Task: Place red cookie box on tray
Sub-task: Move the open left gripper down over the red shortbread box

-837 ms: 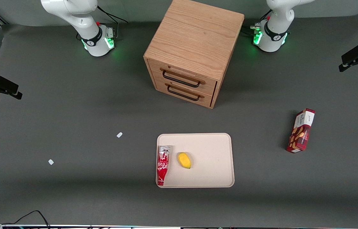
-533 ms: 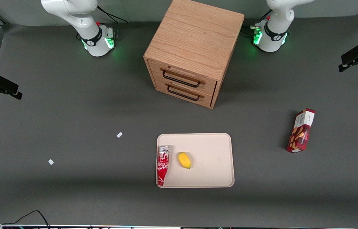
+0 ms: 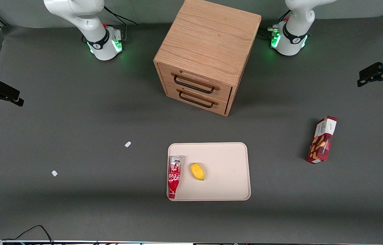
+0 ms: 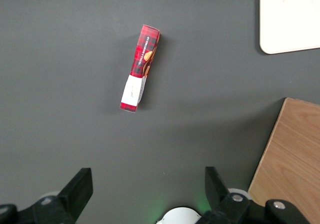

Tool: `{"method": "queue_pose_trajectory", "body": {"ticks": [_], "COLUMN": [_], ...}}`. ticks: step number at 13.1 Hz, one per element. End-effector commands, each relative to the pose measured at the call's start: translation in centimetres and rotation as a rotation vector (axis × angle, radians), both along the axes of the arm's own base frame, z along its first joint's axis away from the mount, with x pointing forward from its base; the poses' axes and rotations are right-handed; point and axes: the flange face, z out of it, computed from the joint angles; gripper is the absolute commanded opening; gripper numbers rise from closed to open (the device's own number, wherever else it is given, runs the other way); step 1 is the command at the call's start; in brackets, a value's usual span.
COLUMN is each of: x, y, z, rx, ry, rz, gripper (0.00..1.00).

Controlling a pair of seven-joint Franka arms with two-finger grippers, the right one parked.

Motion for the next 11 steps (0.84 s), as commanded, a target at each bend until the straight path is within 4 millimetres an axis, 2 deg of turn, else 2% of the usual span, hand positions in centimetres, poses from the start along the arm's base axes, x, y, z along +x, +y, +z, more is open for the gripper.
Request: {"method": "queue_pose_trajectory", "body": {"ticks": [1,3,5,8,11], "x": [2.7,4.6,5.3,6.5,5.6], "y": [0.3,0.9,0.8,1.6,1.6], "z": [-4.2,-10.4,-16.3,-22.9,-29.4], "rx": [0.011,0.055,0.060,0.046,0.026], "ry": [0.009,-0.022,-0.069,-0.086,-0.098], "rz": [-0.067,-0.142,-0.175,-0.257,-0.286], "gripper": [1.00,1.00,1.00,1.00,1.00]}}
